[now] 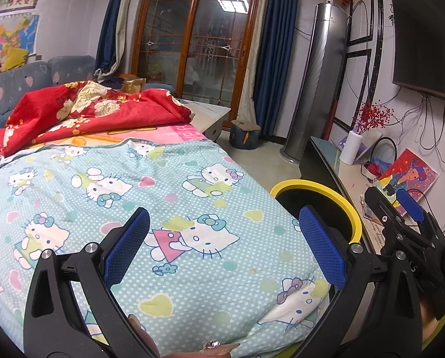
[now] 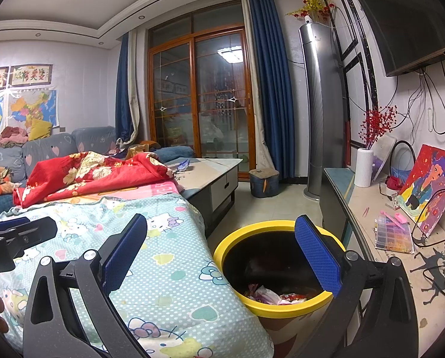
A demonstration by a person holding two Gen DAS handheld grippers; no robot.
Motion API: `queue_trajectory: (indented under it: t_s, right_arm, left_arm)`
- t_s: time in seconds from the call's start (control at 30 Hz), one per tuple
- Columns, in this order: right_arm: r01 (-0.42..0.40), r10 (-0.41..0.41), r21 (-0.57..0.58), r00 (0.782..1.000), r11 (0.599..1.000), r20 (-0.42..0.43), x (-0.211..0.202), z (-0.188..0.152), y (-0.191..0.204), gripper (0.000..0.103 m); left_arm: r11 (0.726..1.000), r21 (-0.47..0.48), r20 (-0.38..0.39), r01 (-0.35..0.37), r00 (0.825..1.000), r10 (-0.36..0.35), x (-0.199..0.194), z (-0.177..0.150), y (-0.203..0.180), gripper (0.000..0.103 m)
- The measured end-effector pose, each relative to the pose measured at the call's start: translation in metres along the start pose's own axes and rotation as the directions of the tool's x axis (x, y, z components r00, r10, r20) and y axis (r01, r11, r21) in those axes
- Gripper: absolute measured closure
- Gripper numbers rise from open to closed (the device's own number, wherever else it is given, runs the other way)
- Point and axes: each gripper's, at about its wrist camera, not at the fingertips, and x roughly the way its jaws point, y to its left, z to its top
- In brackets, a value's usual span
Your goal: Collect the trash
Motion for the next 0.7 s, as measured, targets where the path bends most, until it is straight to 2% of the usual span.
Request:
queue_trajectory:
  t_s: [0.23,0.47,0.7]
  right_arm:
    - [0.000,0.000,-0.002,1.000,1.000,0.001,0.000,0.000,0.000,0.007]
    - [-0.002,0.002,0.000,1.000,1.000,0.006,0.003,0.000,0.001,0.007]
    - [-0.052,0.052,-0.047,0.999,0.998,0.002,0.012,0.008,0.021,0.007]
  left_arm:
    - [1.000,-0.011,-0.022,0.006,1.000,-0.006,0.003,-0.005,0.002,0.011]
    - [0.998,-0.026,-0.040,-0.063,0.997,0.062,0.008,-0.011,0.008,0.011]
    - [0.990,-0.108,-0.059,-0.092,0.995,0.086,0.005,-0.004,0.038,0.011]
